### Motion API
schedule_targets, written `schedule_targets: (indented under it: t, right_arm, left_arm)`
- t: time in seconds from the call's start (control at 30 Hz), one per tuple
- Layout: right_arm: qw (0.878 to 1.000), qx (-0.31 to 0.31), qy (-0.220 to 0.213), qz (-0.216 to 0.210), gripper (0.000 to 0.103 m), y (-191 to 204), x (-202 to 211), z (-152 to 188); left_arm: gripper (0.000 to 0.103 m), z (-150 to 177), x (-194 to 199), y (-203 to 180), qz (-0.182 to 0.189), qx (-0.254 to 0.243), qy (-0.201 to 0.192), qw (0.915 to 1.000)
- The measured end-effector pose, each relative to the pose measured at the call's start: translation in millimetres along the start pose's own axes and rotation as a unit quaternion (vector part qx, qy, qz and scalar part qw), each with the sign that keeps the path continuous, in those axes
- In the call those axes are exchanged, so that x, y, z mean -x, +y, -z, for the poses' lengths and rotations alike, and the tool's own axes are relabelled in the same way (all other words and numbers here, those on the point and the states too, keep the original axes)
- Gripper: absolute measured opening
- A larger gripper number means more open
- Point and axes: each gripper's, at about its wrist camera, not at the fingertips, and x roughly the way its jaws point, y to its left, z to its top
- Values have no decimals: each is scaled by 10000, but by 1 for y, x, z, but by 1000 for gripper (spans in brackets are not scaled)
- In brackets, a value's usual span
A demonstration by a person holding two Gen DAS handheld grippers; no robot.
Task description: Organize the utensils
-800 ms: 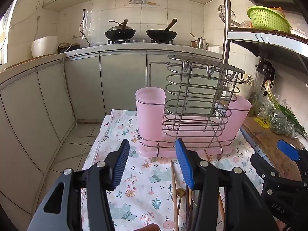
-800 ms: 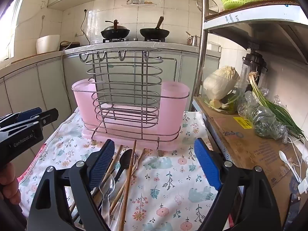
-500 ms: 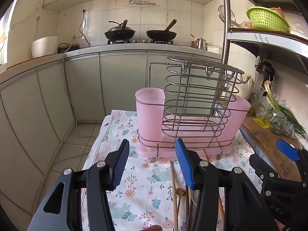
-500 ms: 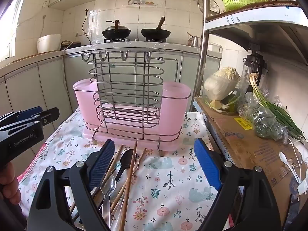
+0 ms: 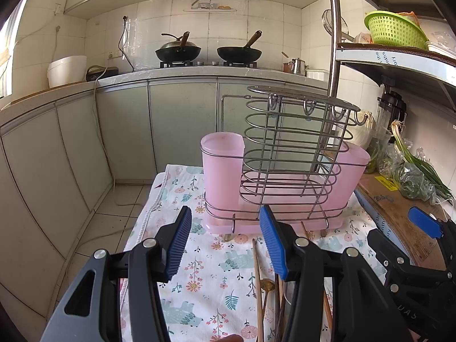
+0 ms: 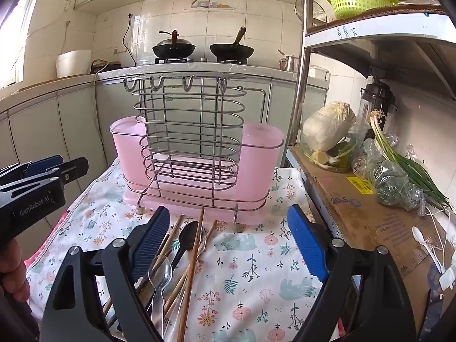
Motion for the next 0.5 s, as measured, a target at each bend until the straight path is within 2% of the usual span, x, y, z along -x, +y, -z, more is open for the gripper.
schedule_targets:
  t: [0.5]
  right_arm:
    - [10000, 25, -24, -4, 85, 1, 2, 0]
  left_arm:
    - [49, 0, 2, 1, 4, 11, -18, 10000]
